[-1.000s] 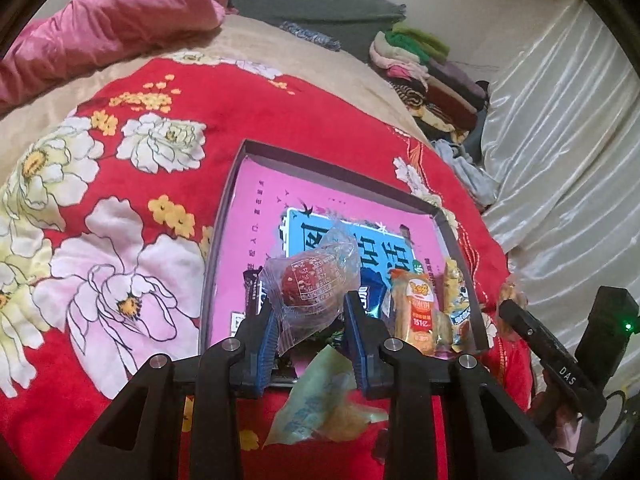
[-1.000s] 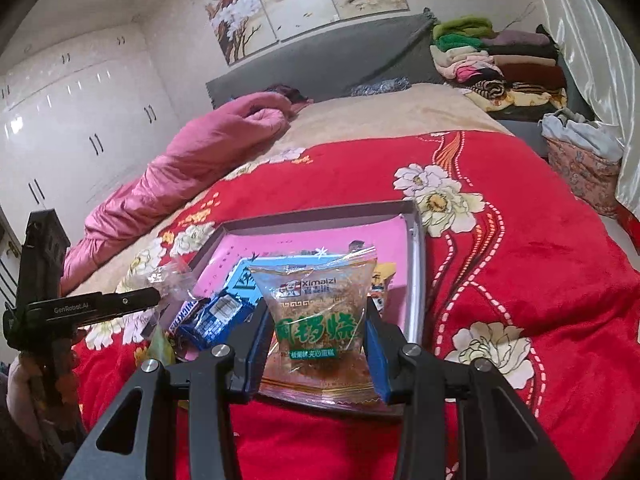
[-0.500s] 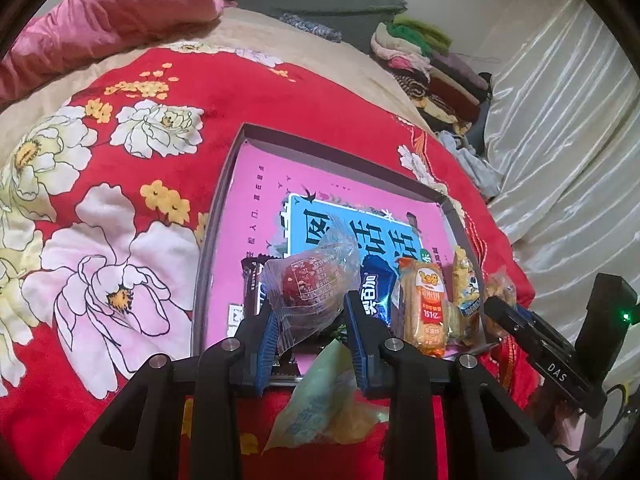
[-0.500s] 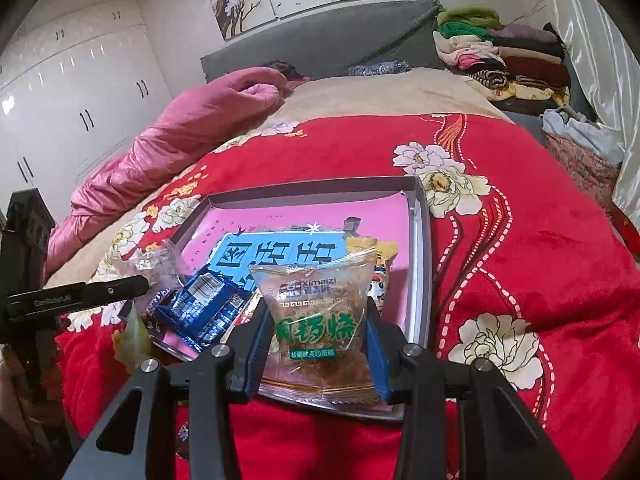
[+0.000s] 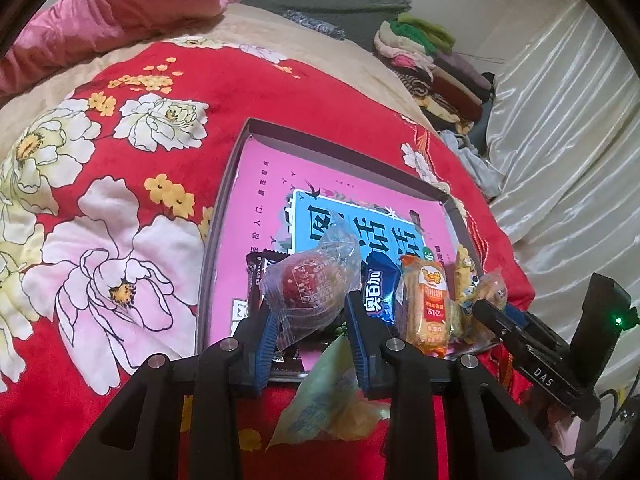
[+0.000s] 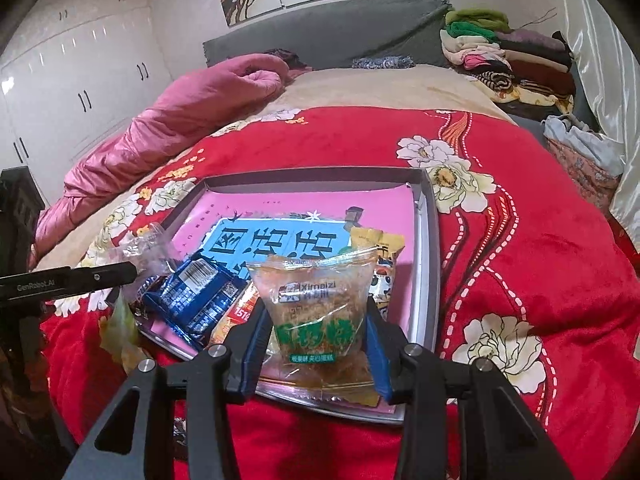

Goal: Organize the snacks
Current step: 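Lower the clear bag into the tray with the left tool while the right tool lowers the green-label bag, then open the left tool releasing the clear bag while the right tool releases the green-label bag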

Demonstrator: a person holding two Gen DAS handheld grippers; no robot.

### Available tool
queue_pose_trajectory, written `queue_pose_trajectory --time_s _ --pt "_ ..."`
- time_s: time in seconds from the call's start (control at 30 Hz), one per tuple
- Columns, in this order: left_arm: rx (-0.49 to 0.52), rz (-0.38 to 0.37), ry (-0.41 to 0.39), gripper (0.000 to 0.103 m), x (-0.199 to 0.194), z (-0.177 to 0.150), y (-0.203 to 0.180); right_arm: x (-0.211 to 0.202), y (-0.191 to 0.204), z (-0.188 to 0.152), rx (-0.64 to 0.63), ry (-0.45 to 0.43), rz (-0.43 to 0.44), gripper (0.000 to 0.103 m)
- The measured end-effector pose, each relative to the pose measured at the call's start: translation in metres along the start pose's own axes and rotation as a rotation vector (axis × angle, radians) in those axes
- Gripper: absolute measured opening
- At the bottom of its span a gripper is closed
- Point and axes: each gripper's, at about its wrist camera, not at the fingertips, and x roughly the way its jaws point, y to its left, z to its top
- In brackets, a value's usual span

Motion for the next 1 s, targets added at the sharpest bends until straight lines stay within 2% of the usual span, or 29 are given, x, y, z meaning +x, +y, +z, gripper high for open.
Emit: queue_pose_trajectory --time_s 0.33,0.73,1.0 --pt "0.001 0.008 0.008 0.049 -0.003 -0.003 0.001 -0.003 -0.007 0.001 0.022 -0.012 -0.025 0.054" --pt "0.008 -0.010 -0.022 0.072 -0.024 -0.002 -0.003 -0.024 -0.007 0.005 0.034 -0.074 0.018 0.066" --pt "0.013 -0.009 -0.015 0.076 -0.032 -0.008 -0.005 -0.034 0.002 0.006 -0.006 -0.104 0.020 0.067"
